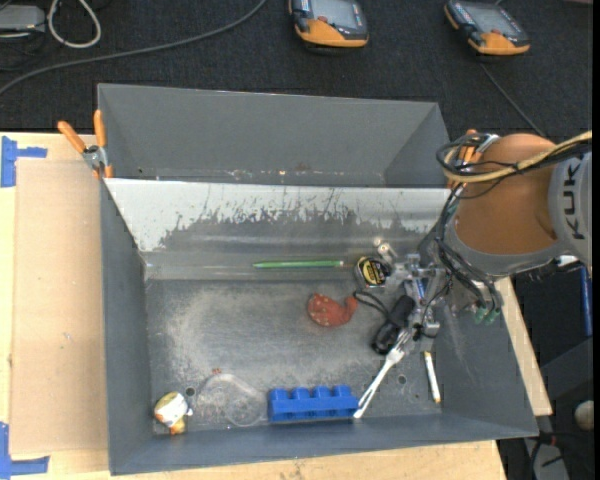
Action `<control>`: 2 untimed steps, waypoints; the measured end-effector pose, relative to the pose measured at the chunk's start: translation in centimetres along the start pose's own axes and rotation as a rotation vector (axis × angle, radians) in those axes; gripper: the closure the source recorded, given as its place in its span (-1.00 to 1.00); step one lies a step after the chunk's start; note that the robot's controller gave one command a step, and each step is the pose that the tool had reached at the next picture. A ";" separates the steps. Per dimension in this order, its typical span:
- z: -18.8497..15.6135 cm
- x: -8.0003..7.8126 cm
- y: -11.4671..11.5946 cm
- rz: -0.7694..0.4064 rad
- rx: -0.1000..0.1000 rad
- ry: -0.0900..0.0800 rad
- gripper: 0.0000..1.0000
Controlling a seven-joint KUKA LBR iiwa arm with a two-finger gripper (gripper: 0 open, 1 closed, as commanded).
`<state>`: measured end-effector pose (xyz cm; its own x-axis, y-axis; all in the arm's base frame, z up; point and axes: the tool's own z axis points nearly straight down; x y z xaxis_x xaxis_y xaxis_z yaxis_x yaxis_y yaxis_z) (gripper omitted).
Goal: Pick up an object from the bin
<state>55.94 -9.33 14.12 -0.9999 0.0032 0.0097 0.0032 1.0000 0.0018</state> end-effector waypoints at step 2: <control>1.9 -3.2 5.6 -0.286 0.003 -0.010 -1.00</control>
Offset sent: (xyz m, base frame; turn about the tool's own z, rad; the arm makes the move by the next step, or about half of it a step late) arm 0.0407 0.0765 -0.0280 -0.3801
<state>59.13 -3.72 12.20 -0.9602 -0.2791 -0.0007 -0.2791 0.9602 0.0000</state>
